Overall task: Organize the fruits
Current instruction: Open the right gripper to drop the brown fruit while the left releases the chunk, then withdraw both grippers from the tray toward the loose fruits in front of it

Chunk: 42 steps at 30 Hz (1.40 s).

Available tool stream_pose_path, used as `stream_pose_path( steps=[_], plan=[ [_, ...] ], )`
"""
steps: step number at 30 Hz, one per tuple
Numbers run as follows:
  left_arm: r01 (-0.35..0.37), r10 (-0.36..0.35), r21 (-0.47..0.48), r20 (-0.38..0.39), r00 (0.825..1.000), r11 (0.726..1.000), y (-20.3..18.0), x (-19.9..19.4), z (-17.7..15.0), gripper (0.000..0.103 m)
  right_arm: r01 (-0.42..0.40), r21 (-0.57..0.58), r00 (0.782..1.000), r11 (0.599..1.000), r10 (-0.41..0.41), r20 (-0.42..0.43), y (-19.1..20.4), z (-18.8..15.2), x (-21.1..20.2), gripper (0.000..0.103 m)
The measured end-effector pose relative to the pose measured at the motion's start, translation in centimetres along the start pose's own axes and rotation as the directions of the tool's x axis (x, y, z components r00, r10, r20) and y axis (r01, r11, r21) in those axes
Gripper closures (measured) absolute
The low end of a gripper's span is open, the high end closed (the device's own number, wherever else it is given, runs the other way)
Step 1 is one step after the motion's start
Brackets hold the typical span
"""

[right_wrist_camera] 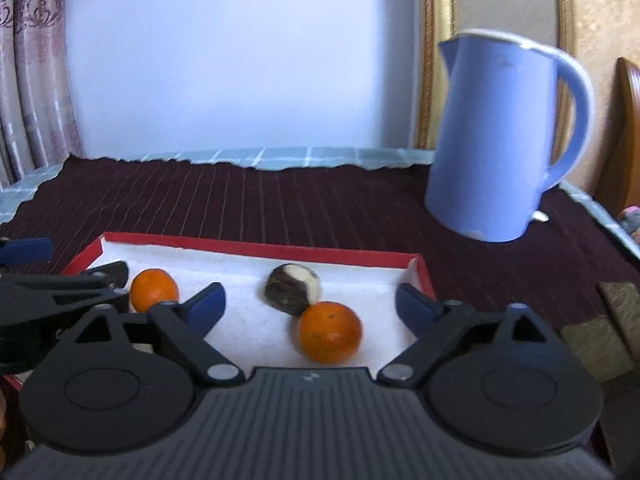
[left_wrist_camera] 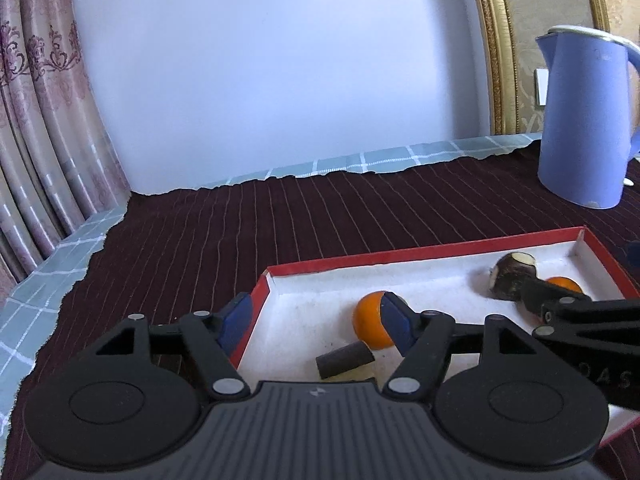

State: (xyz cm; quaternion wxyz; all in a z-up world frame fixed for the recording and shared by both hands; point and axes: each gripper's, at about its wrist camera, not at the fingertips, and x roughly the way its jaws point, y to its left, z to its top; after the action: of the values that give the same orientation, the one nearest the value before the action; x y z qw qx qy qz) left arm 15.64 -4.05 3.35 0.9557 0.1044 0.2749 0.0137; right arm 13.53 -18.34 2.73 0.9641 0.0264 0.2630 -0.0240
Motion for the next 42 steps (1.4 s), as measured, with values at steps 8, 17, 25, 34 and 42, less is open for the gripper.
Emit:
stream_pose_path(
  steps=[8, 17, 25, 34, 42],
  plan=[
    [0.013, -0.013, -0.014, 0.009, 1.0, 1.0, 0.0, -2.3, -1.3, 0.033, -0.004, 0.059, 1.0, 0.998, 0.003, 0.023, -1.0, -1.1, -2.6, 0.0],
    [0.018, -0.018, -0.047, 0.009, 1.0, 0.999, 0.8, -4.0, -2.5, 0.028, -0.007, 0.068, 1.0, 0.998, 0.006, 0.01, -0.9, -2.5, -3.8, 0.0],
    [0.038, -0.037, -0.096, 0.01, 0.999, 0.995, 2.3, -5.4, -4.1, 0.028, -0.019, 0.105, 1.0, 0.994, 0.019, -0.003, -1.6, -4.2, -4.4, 0.0],
    [0.018, -0.015, -0.106, 0.03, 0.999, 0.994, 3.4, -7.0, -5.9, 0.028, -0.038, 0.145, 0.999, 0.989, 0.037, 0.01, -3.1, -6.4, -6.3, 0.0],
    [0.037, -0.034, -0.113, 0.023, 0.999, 0.993, 3.4, -7.7, -7.5, 0.028, -0.055, 0.187, 0.999, 0.981, 0.054, 0.009, -4.5, -8.2, -7.5, 0.0]
  ],
)
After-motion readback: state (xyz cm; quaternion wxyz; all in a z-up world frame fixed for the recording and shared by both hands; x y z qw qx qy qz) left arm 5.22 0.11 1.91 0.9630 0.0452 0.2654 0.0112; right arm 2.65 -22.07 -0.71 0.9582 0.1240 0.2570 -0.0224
